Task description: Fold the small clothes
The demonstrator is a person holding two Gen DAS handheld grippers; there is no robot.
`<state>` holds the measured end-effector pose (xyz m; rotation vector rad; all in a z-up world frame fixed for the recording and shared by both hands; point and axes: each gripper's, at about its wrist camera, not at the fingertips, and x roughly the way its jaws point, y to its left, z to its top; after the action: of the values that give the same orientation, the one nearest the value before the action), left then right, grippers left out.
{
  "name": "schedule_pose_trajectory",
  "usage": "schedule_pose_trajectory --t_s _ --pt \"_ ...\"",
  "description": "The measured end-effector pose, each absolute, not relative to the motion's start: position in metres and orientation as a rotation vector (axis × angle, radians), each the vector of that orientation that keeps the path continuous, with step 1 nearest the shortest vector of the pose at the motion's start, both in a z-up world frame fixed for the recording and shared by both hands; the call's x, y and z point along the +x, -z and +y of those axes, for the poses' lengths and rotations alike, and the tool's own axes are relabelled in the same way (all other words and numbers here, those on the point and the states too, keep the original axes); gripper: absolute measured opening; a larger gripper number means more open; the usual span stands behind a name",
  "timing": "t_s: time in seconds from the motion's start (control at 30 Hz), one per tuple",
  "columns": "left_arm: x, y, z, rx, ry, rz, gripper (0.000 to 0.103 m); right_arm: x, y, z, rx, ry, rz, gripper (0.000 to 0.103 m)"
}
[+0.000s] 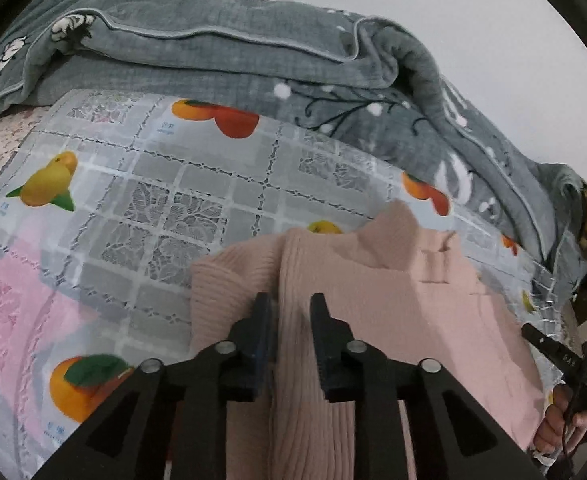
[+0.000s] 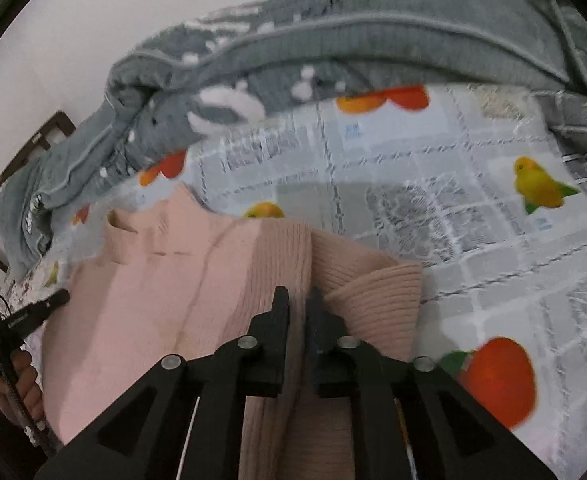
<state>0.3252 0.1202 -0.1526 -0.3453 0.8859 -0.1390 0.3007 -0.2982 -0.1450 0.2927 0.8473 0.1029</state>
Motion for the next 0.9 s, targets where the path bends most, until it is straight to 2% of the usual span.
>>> schedule_pose_trajectory --t_s 0.03,0.1,0.17,0.23,0.37,0.57,0.7,0.9 --pt "0.319 0.150 0.121 -0.342 0.138 0.880 0.029 0.293 0.139 -0.297 0.282 -0.100 0.829 0.013" --pt "0.307 0.145 0.122 -0.332 0.137 0.869 0.049 0.271 0.123 -0.287 0.237 -0.107 0.784 0.014" --pt "0.293 0.140 0.124 -0.328 0.136 0.856 0.062 0.251 0.113 -0.274 0.183 -0.119 0.745 0.020" --pt "0.276 0.138 0.128 -0.331 0.146 0.856 0.062 0.231 0.107 -0.252 0.120 -0.157 0.720 0.026" --pt "0.244 0.141 0.135 -0.349 0.138 0.884 0.062 0.204 0.111 -0.207 0.053 -0.246 0.709 0.026" --pt "0.210 0.155 0.142 -0.373 0.134 0.919 0.062 0.184 0.142 -0.156 0.004 -0.322 0.788 0.028" --pt "0.203 0.162 0.144 -0.380 0.139 0.923 0.062 0.194 0.161 -0.141 -0.059 -0.278 0.855 0.028" --pt "0.202 0.163 0.145 -0.378 0.170 0.896 0.064 0.225 0.155 -0.135 -0.035 -0.232 0.871 0.028"
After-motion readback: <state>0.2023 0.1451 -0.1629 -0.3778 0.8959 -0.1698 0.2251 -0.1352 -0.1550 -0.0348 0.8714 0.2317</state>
